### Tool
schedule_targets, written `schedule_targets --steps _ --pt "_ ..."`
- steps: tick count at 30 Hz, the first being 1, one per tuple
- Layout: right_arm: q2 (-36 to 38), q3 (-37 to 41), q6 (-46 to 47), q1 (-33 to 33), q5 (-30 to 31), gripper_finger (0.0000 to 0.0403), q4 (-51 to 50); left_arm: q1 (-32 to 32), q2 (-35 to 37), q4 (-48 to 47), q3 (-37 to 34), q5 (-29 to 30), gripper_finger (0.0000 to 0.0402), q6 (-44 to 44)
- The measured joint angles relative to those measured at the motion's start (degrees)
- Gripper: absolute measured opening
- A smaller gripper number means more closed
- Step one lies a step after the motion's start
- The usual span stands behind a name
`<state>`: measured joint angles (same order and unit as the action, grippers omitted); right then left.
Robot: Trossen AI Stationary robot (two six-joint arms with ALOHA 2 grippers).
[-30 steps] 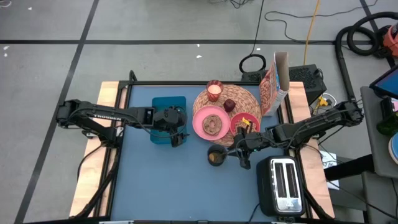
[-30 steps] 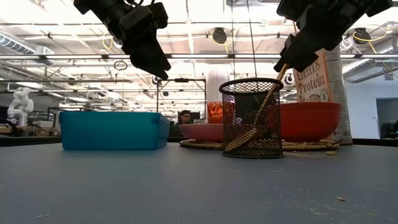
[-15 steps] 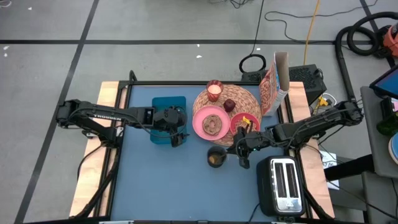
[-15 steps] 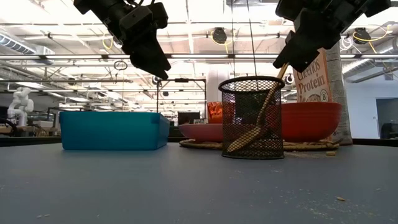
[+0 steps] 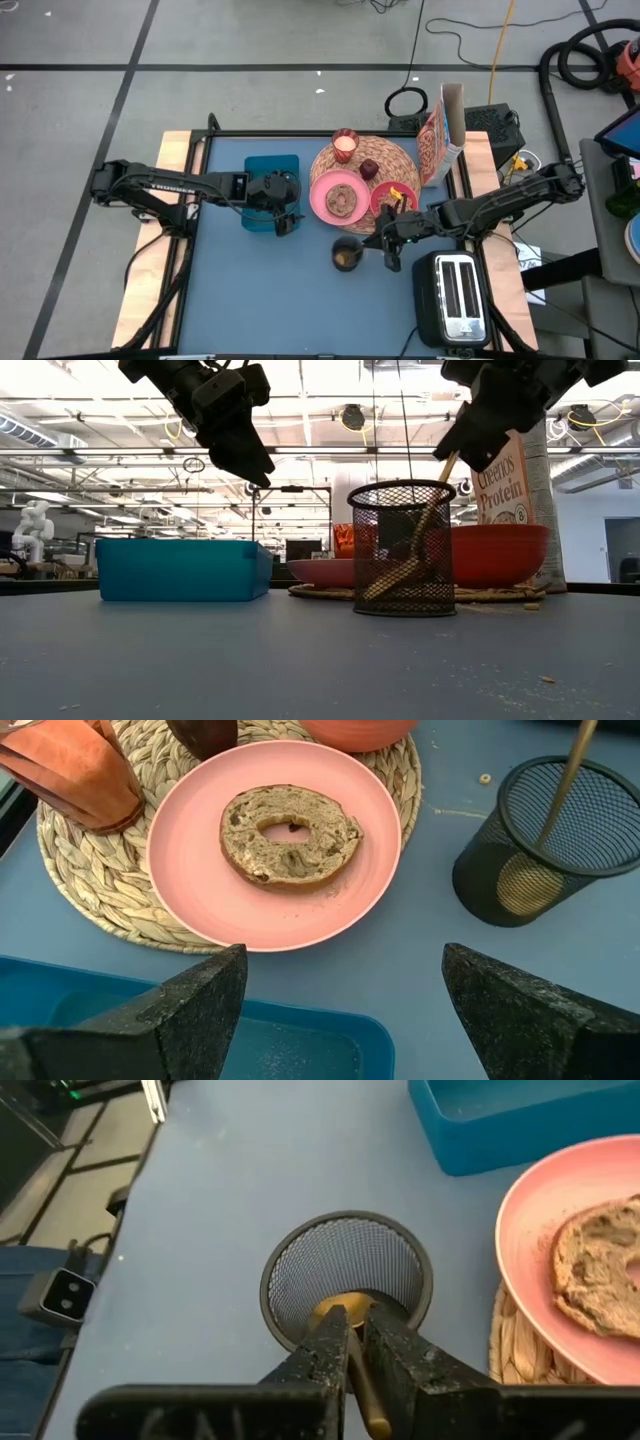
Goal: Arrange a breakfast setting
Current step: Put the gold spoon to the right side of the pink bowl on the brown placemat
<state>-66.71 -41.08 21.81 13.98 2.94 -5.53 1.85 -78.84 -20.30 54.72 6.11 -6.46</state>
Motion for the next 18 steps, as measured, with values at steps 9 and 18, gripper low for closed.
schedule_targets --steps 9,18 --pt "4.42 0.00 -0.11 -0.33 1.04 0.0019 0.59 0.01 0.00 0.34 0.00 0.00 0.0340 0.00" --pt "11.78 0.00 -2.78 -1.36 3.92 0.0018 0.63 0.00 0.00 0.88 0.00 0.00 0.0340 0.00"
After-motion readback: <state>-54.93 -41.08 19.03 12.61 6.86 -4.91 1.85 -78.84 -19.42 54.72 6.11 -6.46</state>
